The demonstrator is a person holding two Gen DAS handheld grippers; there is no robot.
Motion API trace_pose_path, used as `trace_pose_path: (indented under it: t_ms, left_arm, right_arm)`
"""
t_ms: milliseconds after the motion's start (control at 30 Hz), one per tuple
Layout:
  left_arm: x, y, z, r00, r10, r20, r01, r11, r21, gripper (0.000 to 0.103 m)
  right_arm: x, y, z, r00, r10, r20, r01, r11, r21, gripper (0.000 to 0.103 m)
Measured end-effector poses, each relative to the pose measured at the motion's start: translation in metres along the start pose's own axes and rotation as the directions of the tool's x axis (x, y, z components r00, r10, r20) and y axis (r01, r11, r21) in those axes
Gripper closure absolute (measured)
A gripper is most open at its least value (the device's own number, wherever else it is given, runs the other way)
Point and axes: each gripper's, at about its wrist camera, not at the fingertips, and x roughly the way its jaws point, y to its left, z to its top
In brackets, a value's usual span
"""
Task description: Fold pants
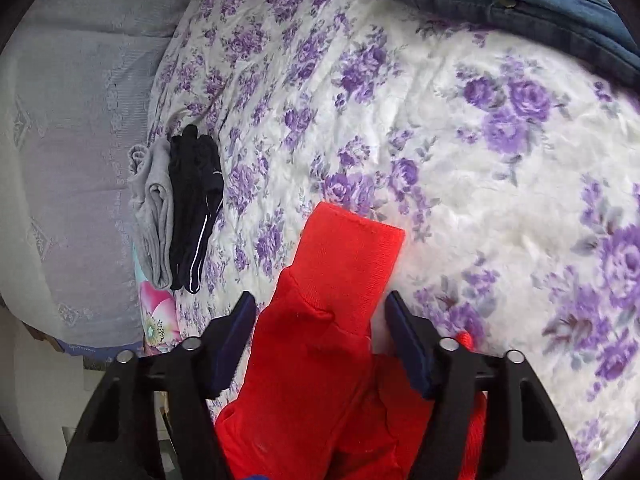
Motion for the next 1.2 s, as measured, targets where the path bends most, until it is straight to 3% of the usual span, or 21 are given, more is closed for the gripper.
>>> trace_pose_path:
  t_ms: [67, 200, 300, 433, 533, 633, 733, 800, 900, 967, 1100, 1200]
  left_arm:
    - [0.0, -0.002, 0.002, 1.0, 0.003, -0.003, -0.003, 1.0, 0.005, 0.084]
    - [-0.004, -0.008, 0.004, 1.0, 0.012, -0.02, -0.012, 0.999, 0.032, 0.085]
    - [-0.004, -0.007, 0.004, 0.998, 0.033, -0.059, -0.031, 0.999, 0.037, 0.085]
    - [-0.009, 0.008, 0.0, 0.992, 0.056, -0.111, -0.055, 0.998, 0.019, 0.085]
    - [-0.004, 0.028, -0.001, 0.983, 0.094, -0.161, -0.097, 0.995, -0.011, 0.086]
    - [0.004, 0.052, 0.0, 0.967, 0.161, -0.197, -0.168, 0.986, -0.018, 0.085]
    - [-0.005, 0.067, -0.001, 0.964, 0.187, -0.188, -0.196, 0.98, -0.029, 0.079]
    - [-0.017, 0.063, 0.0, 0.969, 0.2, -0.142, -0.201, 0.98, 0.011, 0.067]
    - [-0.038, 0.051, 0.013, 0.979, 0.2, -0.048, -0.197, 0.979, 0.05, 0.05]
    - [-0.048, 0.04, 0.026, 0.988, 0.157, 0.015, -0.158, 0.985, 0.068, 0.045]
    - [-0.034, 0.01, 0.058, 0.992, 0.115, 0.057, -0.121, 0.985, 0.122, 0.043]
    - [-0.011, -0.001, 0.084, 0.987, 0.147, 0.07, -0.156, 0.977, 0.147, 0.04]
  right_arm:
    - [-0.009, 0.005, -0.001, 1.0, 0.018, 0.014, -0.017, 1.0, -0.023, 0.086]
    - [-0.071, 0.009, -0.02, 0.987, 0.149, 0.053, -0.146, 0.988, -0.054, 0.089]
    - [-0.121, -0.013, -0.049, 0.983, 0.174, 0.063, -0.174, 0.985, -0.014, 0.089]
    - [-0.164, -0.059, -0.091, 0.995, 0.079, 0.067, -0.084, 0.994, 0.074, 0.089]
    - [-0.16, -0.101, -0.109, 1.0, -0.025, 0.018, 0.022, 0.987, 0.158, 0.089]
    - [-0.156, -0.125, -0.115, 0.988, -0.152, 0.017, 0.146, 0.97, 0.193, 0.076]
    - [-0.188, -0.125, -0.106, 0.973, -0.179, 0.148, 0.146, 0.966, 0.212, 0.057]
    - [-0.203, -0.113, -0.091, 0.961, -0.17, 0.217, 0.137, 0.977, 0.162, 0.054]
    - [-0.183, -0.085, -0.064, 0.989, -0.03, 0.142, 0.017, 0.996, 0.088, 0.054]
    - [-0.156, -0.058, -0.052, 0.996, 0.012, 0.085, -0.015, 0.999, 0.035, 0.054]
    - [-0.099, -0.032, -0.028, 1.0, -0.026, -0.012, 0.025, 0.999, -0.043, 0.051]
    - [-0.071, -0.036, -0.014, 0.996, -0.073, -0.056, 0.071, 0.997, -0.034, 0.046]
